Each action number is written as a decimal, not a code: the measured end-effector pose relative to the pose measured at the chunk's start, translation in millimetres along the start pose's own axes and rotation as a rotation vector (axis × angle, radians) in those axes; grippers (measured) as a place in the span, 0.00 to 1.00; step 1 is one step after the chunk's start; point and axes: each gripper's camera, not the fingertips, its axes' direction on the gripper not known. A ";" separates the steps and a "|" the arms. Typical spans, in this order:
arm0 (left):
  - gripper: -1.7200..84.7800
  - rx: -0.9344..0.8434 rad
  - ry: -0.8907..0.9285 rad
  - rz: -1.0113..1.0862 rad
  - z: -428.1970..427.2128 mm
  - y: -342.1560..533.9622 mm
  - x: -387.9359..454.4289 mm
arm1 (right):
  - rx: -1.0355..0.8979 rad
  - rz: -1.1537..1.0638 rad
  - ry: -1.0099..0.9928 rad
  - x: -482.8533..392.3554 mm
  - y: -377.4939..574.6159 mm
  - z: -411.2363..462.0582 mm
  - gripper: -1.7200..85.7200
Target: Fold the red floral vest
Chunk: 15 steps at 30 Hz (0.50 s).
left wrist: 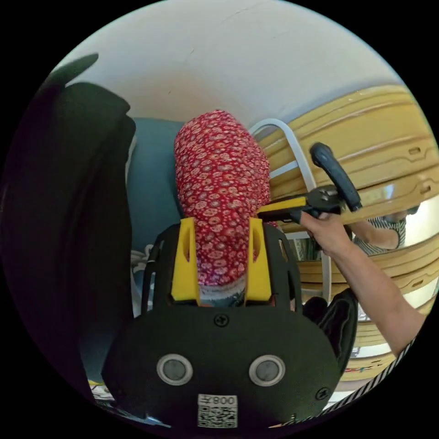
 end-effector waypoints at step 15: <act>0.11 0.046 0.036 0.418 -110.2 112.4 144.3 | 0.162 0.028 -0.058 -33.9 39.0 -17.3 0.03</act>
